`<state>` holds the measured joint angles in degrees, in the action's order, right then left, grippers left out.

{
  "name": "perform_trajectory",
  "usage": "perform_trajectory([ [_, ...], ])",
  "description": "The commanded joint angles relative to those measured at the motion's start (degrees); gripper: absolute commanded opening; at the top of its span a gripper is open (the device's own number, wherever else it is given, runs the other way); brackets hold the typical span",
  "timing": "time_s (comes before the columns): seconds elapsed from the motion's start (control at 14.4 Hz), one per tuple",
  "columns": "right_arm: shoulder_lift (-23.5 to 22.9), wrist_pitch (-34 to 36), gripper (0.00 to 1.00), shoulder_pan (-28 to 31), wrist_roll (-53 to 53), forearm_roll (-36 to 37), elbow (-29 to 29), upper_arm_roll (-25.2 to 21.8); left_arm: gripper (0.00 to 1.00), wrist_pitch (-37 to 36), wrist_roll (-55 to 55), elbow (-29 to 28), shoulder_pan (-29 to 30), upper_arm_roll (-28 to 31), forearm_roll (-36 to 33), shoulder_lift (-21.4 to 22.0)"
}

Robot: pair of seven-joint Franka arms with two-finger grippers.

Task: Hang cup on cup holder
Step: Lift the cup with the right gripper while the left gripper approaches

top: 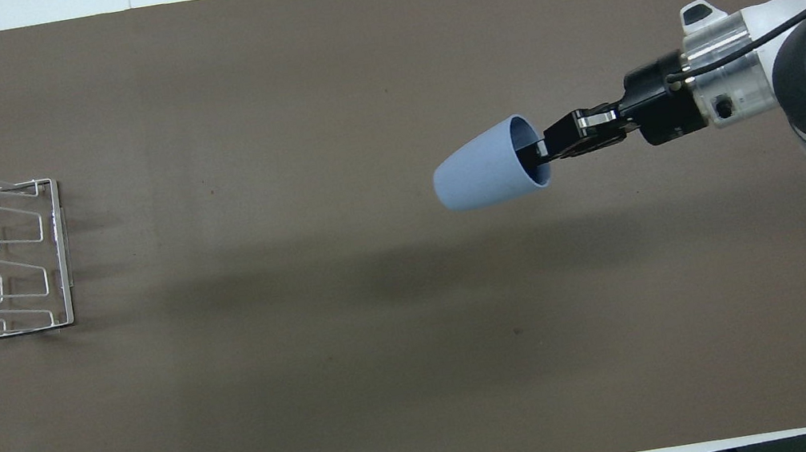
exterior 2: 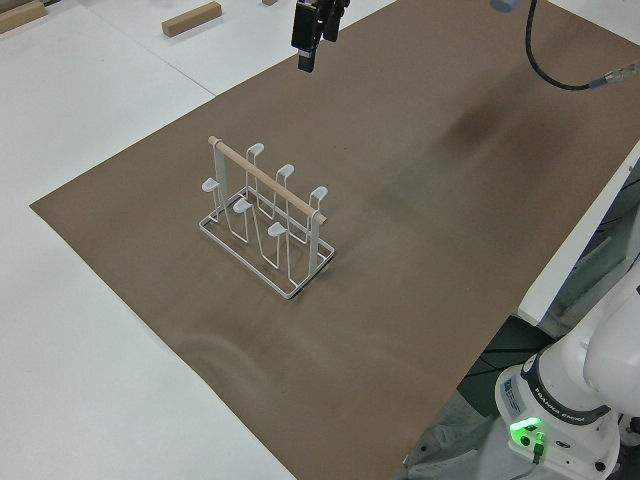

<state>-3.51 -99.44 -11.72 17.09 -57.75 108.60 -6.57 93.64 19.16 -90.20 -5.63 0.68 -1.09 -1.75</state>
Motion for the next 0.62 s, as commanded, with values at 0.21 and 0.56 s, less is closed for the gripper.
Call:
perform_trajectory([
  [0.21,2.19,-11.45,0.00,-11.81,-8.47,-12.12,3.99,-0.20,1.00,0.85,17.10,-1.56,-4.55,-0.42,3.45,1.57],
  [0.56,1.67,-21.92,0.00,-20.17,-13.49,-16.86,3.73,-0.20,1.00,4.79,44.50,-0.59,-11.93,-0.51,10.57,1.13],
])
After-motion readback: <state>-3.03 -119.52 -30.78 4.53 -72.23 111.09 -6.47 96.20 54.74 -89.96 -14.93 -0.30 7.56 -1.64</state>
